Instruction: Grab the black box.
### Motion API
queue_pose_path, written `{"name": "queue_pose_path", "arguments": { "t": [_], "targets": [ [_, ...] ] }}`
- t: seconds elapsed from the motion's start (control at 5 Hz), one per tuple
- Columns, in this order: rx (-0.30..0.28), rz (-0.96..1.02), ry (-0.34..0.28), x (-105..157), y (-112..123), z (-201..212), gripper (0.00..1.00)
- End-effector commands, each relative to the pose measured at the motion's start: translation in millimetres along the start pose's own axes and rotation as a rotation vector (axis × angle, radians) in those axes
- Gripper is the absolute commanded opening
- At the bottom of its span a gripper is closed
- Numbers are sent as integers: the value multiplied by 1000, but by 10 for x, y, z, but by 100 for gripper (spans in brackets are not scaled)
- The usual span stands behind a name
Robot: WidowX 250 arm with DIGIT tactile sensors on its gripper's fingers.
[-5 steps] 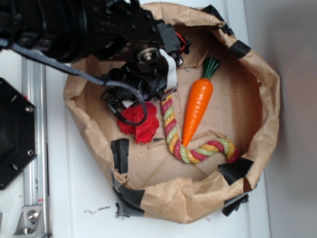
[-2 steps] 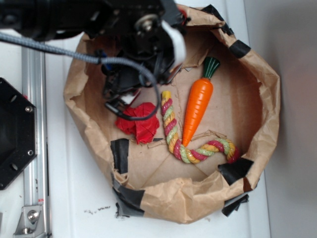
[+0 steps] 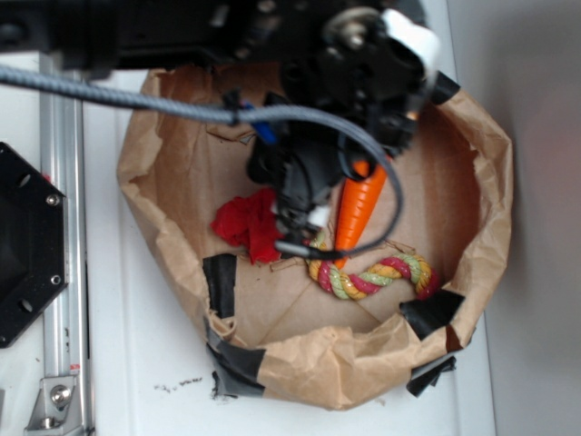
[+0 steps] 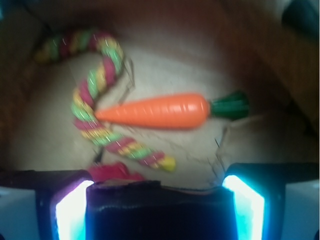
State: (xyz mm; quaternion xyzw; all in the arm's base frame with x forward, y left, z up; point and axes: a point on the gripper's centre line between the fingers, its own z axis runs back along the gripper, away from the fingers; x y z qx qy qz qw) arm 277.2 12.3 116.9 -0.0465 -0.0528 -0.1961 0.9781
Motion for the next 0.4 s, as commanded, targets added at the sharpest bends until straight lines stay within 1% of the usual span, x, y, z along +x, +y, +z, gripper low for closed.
{"name": "queue_pose_path", "arguments": {
  "t": [0.0,0.2],
  "targets": [
    [13,33,-59,138,-203,34,0],
    [18,17,-52,131,-226,26,0]
  ]
}}
